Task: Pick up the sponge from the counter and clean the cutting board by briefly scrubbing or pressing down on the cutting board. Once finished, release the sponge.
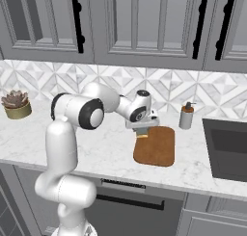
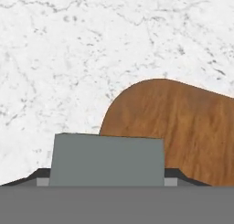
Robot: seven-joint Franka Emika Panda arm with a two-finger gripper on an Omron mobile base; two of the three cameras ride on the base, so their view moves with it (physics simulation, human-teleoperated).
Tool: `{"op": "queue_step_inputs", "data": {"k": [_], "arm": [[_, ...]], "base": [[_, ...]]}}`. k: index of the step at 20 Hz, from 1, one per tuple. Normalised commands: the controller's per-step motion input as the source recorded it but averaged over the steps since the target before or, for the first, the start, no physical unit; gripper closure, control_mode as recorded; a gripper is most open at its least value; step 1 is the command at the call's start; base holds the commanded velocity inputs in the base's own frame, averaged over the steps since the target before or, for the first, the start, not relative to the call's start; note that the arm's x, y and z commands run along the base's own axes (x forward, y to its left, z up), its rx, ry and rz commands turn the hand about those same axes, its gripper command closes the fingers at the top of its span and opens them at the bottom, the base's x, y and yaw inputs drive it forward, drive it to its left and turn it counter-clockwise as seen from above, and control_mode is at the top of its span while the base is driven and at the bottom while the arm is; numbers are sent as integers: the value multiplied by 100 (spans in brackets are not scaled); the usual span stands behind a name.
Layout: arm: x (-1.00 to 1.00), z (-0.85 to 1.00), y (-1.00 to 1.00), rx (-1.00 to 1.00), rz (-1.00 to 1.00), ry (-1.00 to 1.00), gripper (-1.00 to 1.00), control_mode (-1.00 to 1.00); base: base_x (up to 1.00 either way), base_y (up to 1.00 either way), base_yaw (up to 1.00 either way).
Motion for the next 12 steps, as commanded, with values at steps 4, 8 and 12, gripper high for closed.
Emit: {"op": "queue_step_inputs", "data": {"k": [4, 8, 12], "arm": [[1, -61, 0, 0, -1, -5, 100, -100], [0, -51, -3, 0, 0, -10, 100, -100], [0, -28, -26, 0, 0, -13, 100, -100]], "base": [[0, 0, 0], [0, 0, 0], [0, 0, 0]]}}
